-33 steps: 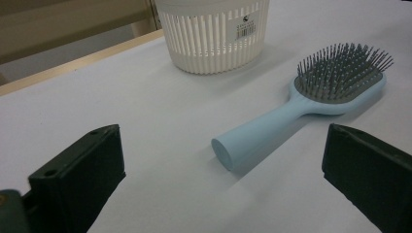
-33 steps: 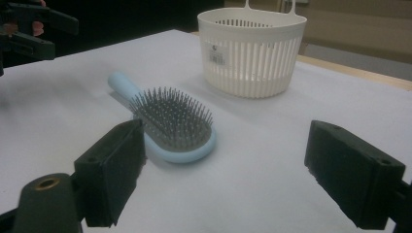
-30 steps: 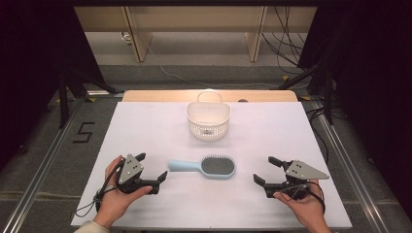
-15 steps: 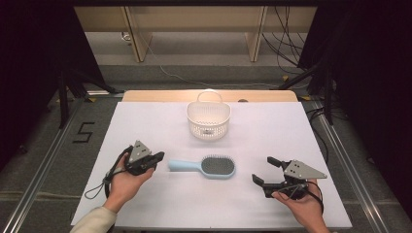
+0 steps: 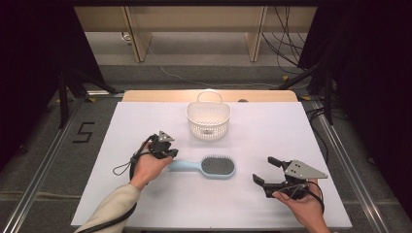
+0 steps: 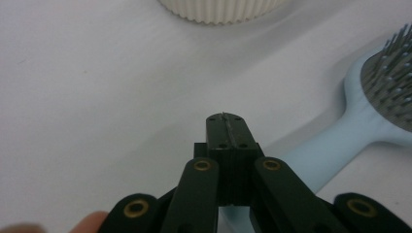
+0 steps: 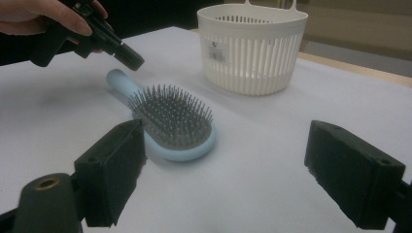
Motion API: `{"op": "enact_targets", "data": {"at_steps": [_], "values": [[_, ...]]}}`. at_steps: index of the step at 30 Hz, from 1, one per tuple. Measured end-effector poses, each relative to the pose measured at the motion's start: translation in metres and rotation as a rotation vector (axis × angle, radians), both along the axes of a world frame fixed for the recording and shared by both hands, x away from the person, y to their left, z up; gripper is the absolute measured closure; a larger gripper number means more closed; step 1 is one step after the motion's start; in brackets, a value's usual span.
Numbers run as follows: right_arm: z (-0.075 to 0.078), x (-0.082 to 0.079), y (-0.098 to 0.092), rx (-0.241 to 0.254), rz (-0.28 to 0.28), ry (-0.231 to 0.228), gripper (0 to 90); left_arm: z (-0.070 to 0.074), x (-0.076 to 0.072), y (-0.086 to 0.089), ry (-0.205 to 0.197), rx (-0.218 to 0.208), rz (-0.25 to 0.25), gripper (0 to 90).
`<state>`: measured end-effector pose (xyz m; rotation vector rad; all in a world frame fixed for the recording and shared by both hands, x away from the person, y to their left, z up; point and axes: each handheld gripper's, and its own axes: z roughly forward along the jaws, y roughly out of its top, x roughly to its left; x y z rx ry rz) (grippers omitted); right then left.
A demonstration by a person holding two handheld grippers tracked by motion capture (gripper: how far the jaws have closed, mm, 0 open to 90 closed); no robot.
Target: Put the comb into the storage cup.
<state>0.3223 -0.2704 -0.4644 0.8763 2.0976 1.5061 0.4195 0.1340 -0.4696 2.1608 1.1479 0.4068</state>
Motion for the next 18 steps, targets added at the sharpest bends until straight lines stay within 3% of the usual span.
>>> {"op": "enact_targets", "data": {"at_steps": [18], "values": [[-0.0005, 0.0002, 0.0002, -0.005, 0.002, 0.005, 15.7, -0.0084, 0.0066, -0.005, 0.065, 0.036, -0.01, 89.8]]}}
